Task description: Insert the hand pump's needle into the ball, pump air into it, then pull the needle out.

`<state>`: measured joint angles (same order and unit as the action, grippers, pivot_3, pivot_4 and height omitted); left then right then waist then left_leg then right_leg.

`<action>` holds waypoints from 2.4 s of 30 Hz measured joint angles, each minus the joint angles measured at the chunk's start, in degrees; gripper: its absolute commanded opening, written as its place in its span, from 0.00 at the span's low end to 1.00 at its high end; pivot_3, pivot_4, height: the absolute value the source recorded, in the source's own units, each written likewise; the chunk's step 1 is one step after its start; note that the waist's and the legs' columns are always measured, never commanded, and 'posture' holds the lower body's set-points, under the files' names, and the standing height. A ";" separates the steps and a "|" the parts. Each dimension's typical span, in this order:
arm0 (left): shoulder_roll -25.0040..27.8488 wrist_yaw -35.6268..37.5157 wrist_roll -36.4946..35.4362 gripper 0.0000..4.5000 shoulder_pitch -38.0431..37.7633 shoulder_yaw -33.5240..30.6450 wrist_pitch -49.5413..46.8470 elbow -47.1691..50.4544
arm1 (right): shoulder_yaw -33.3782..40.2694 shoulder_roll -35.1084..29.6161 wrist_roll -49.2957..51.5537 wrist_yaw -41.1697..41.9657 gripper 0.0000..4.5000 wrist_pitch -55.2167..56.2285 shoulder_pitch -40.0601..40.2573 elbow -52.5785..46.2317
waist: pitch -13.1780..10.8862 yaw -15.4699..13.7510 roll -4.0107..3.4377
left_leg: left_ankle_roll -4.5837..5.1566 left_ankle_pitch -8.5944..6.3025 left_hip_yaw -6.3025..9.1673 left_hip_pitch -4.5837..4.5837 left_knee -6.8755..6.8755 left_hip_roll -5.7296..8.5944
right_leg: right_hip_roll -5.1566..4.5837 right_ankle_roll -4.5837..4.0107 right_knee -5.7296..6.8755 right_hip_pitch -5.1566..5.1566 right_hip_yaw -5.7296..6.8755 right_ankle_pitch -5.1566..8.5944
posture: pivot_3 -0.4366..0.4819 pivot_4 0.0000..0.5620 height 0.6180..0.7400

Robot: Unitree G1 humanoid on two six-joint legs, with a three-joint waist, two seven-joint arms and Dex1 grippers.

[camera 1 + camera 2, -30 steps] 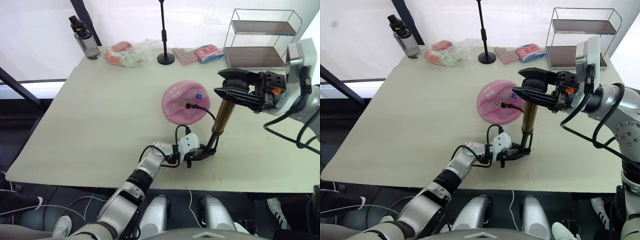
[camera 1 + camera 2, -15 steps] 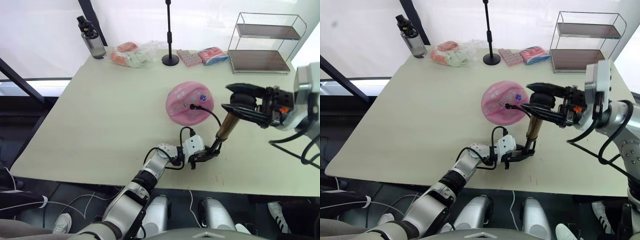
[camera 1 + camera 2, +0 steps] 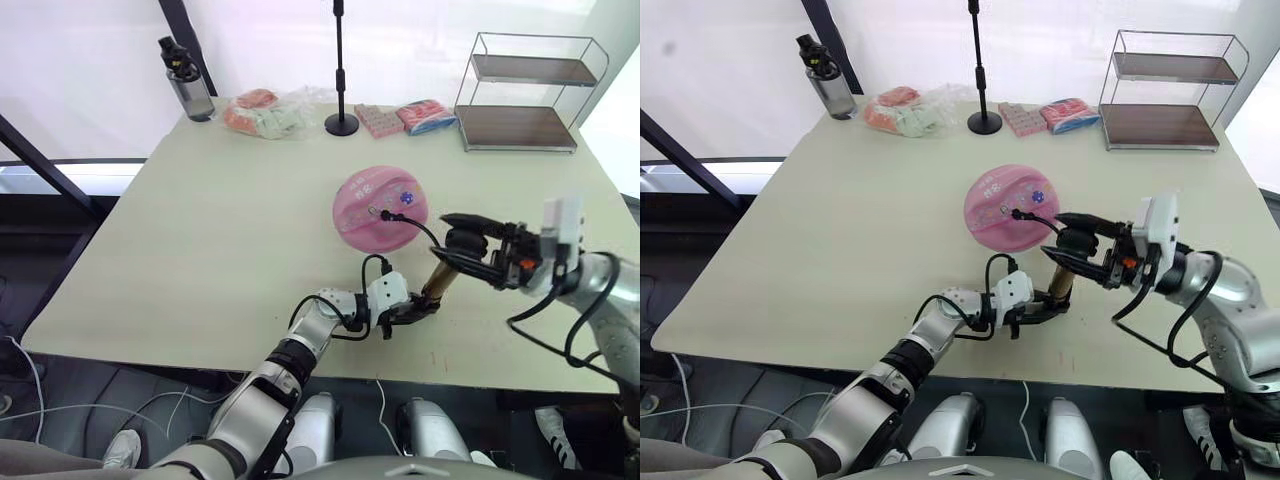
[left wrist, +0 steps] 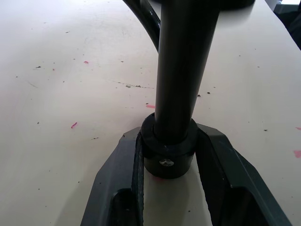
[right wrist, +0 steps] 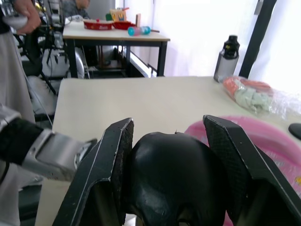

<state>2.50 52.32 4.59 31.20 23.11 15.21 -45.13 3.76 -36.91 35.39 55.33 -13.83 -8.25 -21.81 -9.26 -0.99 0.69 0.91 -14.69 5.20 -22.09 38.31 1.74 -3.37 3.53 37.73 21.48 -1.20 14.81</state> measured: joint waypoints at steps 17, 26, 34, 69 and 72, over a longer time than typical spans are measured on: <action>-0.78 -0.05 0.47 0.24 1.24 -0.04 1.91 -3.29 | -2.94 2.86 -6.47 -0.15 0.42 6.74 1.53 7.19 | 0.36 -0.17 0.03 | 0.01 0.00 0.10 0.10 -0.01 0.06 | -0.15 0.18 -0.07 -0.13 0.14 0.11 | 0.48 0.27 1.00; -2.37 0.08 0.47 0.24 1.99 -0.06 2.64 -4.18 | 2.46 -4.32 3.91 1.03 0.42 -6.12 -5.70 4.17 | 0.25 -0.10 -0.13 | 0.13 0.02 0.19 -0.54 -0.04 0.17 | -0.28 0.05 -0.12 0.39 0.27 -0.02 | 0.48 0.27 1.00; -3.31 -0.16 0.47 0.24 3.42 -0.07 2.92 -6.12 | 9.75 -10.87 15.37 1.61 0.42 -16.34 -14.91 3.44 | 0.00 0.00 -0.32 | 0.18 -0.01 0.21 -0.64 -0.03 0.19 | -0.33 0.05 -0.19 0.42 0.34 -0.02 | 0.48 0.27 1.00; -3.63 -2.30 2.33 0.24 4.40 -0.11 4.86 -10.17 | -3.45 4.12 -8.20 2.92 0.42 12.38 1.44 12.75 | 0.92 1.69 0.71 | 0.23 -0.06 -0.07 0.31 -0.54 0.01 | -0.16 0.28 -0.22 -0.03 0.07 0.16 | 0.48 0.27 1.00; -3.46 -2.30 2.32 0.24 4.19 -0.11 4.86 -10.08 | -3.05 3.83 -7.08 2.93 0.42 10.99 1.08 12.26 | 0.94 1.74 0.71 | 0.23 -0.06 -0.07 0.28 -0.55 -0.01 | -0.15 0.25 -0.21 -0.02 0.03 0.16 | 0.48 0.27 1.00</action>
<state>-0.96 50.02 6.91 35.39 23.00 20.06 -55.21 0.72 -33.08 28.31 58.26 -2.84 -7.17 -9.55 -8.32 0.75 1.40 1.14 -14.76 5.13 -21.81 37.76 1.73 -3.53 3.79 37.52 21.46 -1.17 14.97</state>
